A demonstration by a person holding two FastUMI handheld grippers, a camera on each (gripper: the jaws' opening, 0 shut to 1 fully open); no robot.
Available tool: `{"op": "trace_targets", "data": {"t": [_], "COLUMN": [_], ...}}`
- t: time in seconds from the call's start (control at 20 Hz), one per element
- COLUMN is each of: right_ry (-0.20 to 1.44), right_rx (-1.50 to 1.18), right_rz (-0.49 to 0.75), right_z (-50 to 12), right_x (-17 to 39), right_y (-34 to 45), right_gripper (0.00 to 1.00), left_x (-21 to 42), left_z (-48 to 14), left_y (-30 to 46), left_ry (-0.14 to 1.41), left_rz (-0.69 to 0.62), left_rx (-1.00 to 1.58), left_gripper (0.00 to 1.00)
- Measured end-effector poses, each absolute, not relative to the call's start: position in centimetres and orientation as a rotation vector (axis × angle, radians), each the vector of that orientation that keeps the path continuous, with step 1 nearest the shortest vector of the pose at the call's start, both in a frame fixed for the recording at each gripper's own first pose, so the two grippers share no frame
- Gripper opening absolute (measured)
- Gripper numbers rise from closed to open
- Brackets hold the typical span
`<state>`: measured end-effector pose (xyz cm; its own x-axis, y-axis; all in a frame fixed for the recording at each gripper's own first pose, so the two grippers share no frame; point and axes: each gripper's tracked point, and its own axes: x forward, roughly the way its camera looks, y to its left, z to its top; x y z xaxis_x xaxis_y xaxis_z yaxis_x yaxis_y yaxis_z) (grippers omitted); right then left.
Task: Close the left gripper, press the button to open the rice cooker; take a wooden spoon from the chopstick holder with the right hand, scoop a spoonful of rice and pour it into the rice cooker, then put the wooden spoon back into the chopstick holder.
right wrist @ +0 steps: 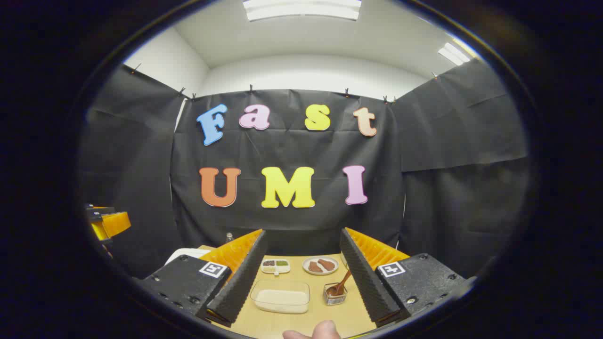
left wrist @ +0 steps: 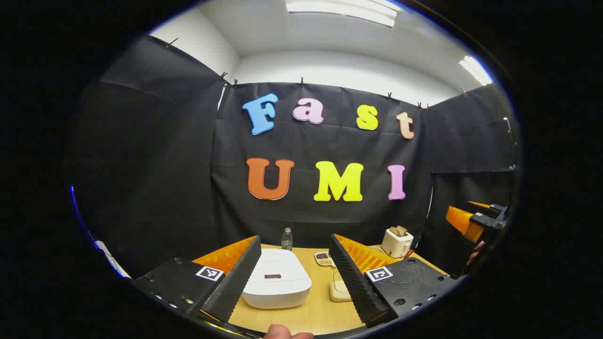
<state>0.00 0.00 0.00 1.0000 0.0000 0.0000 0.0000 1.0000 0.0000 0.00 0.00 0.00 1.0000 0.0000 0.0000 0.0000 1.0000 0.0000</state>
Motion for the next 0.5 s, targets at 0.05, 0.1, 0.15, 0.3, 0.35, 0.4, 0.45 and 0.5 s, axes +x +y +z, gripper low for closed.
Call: {"op": "trace_targets", "data": {"t": [0.05, 0.1, 0.15, 0.3, 0.35, 0.4, 0.45, 0.5], "right_ry": [-0.001, -0.002, -0.001, 0.008, 0.009, 0.01, 0.015, 0.015], "right_rx": [-0.002, -0.003, -0.002, 0.004, 0.006, 0.008, 0.008, 0.007], "right_rz": [-0.001, -0.006, -0.009, -0.021, -0.025, -0.027, -0.026, -0.029], "right_z": [0.1, 0.1, 0.1, -0.2, -0.3, -0.4, -0.5, -0.5], "right_x": [0.1, 0.1, 0.0, -0.3, -0.3, -0.3, -0.3, -0.4], "right_y": [-0.1, -0.3, -0.5, -1.2, -1.3, -1.5, -1.6, -1.7], "right_gripper": [1.0, 1.0, 1.0, 1.0, 1.0, 1.0, 1.0, 1.0], "left_x": [0.0, 0.0, 0.0, -0.2, -0.2, 0.0, 0.0, 0.0], "left_z": [0.0, -0.1, -0.1, -0.1, -0.1, -0.1, 0.0, -0.1], "left_y": [0.1, -0.1, -0.1, -0.5, -0.6, -0.6, -0.7, -0.7], "left_ry": [0.0, 0.003, 0.004, 0.001, 0.001, 0.0, -0.002, -0.003], "left_rz": [0.002, 0.003, 0.003, -0.003, -0.003, -0.002, -0.001, 0.002], "left_rx": [0.002, 0.004, 0.004, -0.003, -0.003, 0.0, 0.005, 0.009], "left_gripper": [0.94, 0.94, 0.94, 0.94, 0.94, 0.94, 0.94, 0.94]}}
